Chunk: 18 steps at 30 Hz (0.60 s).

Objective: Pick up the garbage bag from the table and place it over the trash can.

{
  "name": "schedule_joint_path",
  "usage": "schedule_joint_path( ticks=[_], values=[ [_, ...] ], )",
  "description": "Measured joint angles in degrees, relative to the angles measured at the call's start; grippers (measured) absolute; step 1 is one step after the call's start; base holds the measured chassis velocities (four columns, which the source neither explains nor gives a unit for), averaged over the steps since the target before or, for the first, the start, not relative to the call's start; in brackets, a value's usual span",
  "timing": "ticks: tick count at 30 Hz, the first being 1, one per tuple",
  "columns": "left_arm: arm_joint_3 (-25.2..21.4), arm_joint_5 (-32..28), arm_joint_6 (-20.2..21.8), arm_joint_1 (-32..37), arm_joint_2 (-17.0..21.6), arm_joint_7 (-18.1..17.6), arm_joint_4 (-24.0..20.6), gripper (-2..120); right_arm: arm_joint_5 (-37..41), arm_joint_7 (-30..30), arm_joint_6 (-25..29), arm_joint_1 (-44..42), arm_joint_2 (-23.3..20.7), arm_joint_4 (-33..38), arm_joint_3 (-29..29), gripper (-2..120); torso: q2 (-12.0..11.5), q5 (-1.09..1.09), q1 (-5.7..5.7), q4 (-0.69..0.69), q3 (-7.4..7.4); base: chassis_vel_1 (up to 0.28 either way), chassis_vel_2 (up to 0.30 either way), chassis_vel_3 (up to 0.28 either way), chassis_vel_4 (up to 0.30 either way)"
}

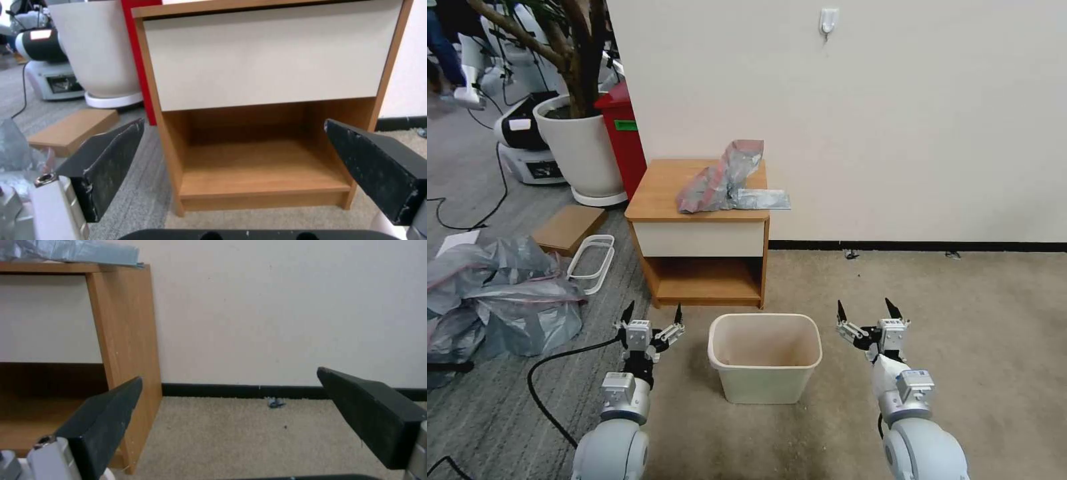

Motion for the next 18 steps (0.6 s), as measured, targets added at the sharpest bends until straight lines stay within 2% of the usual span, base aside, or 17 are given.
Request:
schedule_joint_path(
  ticks=[18],
  values=[
    [0.0, 0.0, 0.0, 0.0, 0.0, 0.0, 0.0, 100, 0.0, 0.0, 0.0, 0.0, 0.0, 0.0, 0.0, 100, 0.0, 0.0, 0.0, 0.0, 0.0, 0.0, 0.0, 0.0, 0.0]
  ],
)
